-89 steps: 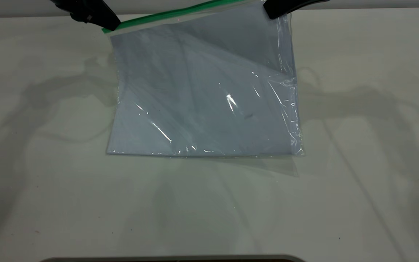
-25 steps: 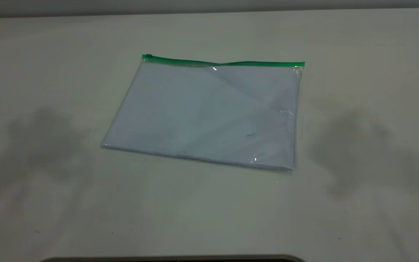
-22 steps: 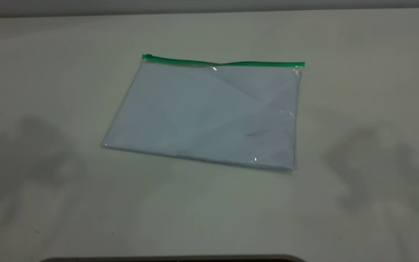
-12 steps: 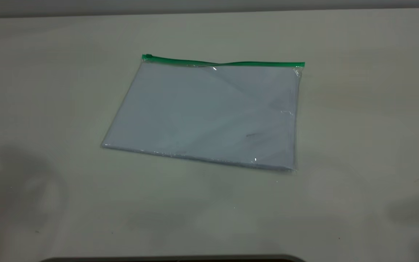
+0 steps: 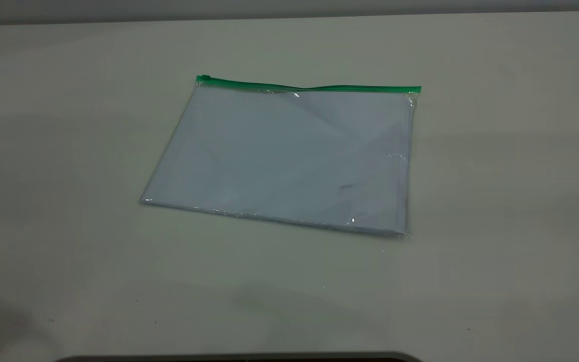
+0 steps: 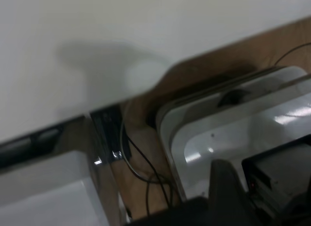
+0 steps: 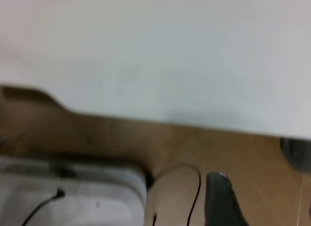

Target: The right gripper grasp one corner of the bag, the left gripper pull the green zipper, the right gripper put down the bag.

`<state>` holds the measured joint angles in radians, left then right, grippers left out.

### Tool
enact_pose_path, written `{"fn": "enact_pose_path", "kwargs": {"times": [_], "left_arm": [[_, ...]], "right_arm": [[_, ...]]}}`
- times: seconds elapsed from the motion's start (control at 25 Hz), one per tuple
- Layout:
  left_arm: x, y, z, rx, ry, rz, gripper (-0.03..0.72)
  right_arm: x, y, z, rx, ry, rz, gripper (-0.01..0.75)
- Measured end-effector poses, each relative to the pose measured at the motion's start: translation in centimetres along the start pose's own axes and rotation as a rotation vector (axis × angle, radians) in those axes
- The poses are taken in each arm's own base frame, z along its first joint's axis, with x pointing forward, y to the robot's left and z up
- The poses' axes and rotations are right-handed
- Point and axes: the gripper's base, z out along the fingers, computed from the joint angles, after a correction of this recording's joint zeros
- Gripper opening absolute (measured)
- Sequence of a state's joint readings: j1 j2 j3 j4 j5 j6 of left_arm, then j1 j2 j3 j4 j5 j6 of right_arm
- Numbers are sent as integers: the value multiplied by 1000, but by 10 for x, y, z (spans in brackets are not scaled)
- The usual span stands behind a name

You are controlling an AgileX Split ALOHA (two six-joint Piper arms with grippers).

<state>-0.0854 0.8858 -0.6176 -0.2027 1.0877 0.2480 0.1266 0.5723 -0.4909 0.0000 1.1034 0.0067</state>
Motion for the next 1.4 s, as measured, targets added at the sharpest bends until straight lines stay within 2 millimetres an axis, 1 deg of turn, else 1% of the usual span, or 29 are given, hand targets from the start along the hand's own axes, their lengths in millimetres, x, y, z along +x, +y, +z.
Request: {"fn": "enact_pose_path", "kwargs": {"times": [0.08, 0.16, 0.52, 0.72, 1.0, 1.12, 1.28, 1.4], "left_arm": [[16, -1, 10, 1, 13, -23, 449], [28, -2, 13, -9, 8, -29, 449], [61, -5, -8, -116, -215, -37, 449], [81, -11, -18, -128, -370, -24, 449], [108, -18, -26, -152, -563, 6, 449], [117, -20, -27, -159, -621, 15, 449], [125, -22, -28, -166, -664, 19, 449], [128, -23, -28, -177, -690, 5, 449]], "right_arm": [[4, 0, -1, 0, -13, 0, 466], [5, 1, -2, -5, -25, -5, 466], [5, 4, -2, -23, -28, -47, 466], [5, 4, -2, -23, -28, -47, 466], [5, 4, -2, -22, -28, -48, 466], [6, 4, -3, -23, -34, -47, 466], [14, -1, -14, 10, -130, 22, 466], [28, -3, -29, 43, -269, 80, 466]]}}
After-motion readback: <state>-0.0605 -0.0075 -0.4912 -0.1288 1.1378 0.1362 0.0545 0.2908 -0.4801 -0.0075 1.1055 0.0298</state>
